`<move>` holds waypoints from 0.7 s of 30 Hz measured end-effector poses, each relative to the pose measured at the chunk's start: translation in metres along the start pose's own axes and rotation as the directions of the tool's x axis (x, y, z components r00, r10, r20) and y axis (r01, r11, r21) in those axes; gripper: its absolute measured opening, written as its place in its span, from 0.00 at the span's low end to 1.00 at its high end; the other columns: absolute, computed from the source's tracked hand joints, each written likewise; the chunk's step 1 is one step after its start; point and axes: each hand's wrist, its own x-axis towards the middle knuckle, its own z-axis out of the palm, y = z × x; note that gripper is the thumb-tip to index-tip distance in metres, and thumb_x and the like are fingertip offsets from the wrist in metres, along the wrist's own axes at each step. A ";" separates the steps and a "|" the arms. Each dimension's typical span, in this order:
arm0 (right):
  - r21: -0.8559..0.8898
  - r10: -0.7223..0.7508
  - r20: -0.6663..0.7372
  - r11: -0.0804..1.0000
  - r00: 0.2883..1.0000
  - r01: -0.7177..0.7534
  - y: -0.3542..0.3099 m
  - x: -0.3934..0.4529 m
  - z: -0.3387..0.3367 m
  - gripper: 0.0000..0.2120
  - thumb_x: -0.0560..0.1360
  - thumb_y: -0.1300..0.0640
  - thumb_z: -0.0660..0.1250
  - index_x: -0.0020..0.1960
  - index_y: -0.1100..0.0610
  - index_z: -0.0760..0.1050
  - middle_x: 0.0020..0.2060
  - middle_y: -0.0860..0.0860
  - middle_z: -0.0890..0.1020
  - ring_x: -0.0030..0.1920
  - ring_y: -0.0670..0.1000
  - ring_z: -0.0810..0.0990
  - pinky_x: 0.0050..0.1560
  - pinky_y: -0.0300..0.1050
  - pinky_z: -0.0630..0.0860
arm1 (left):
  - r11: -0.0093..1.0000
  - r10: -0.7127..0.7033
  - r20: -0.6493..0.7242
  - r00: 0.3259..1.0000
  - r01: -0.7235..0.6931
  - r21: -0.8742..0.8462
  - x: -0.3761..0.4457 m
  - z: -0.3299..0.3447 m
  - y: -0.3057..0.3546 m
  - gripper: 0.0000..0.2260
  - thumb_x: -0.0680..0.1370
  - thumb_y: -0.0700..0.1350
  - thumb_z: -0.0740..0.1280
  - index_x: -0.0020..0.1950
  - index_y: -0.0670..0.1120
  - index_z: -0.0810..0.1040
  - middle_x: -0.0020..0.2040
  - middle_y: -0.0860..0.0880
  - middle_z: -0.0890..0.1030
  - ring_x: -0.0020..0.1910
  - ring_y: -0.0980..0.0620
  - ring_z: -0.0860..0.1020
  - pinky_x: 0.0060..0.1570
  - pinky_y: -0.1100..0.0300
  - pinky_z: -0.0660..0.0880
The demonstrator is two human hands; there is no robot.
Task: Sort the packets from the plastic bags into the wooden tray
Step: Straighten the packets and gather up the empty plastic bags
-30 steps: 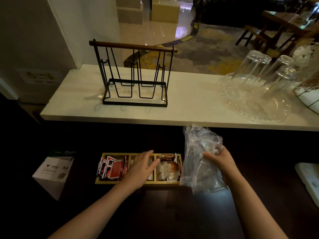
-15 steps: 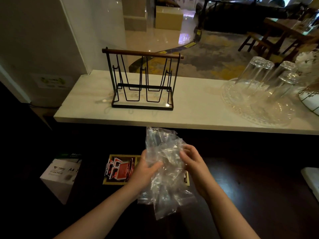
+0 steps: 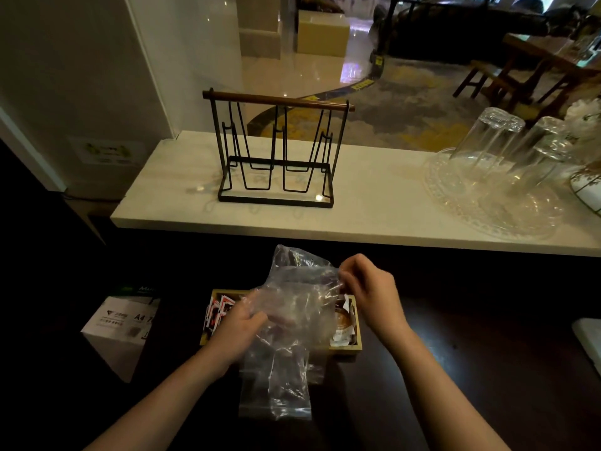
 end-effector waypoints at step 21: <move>0.427 0.144 0.134 0.885 0.980 -0.188 -0.029 -0.001 0.023 0.08 0.71 0.57 0.73 0.38 0.54 0.75 0.29 0.47 0.78 0.28 0.46 0.75 0.30 0.43 0.73 | 0.932 -0.092 0.096 0.991 0.120 -0.343 -0.020 0.008 -0.004 0.22 0.69 0.42 0.74 0.61 0.52 0.73 0.53 0.50 0.84 0.51 0.49 0.83 0.48 0.54 0.81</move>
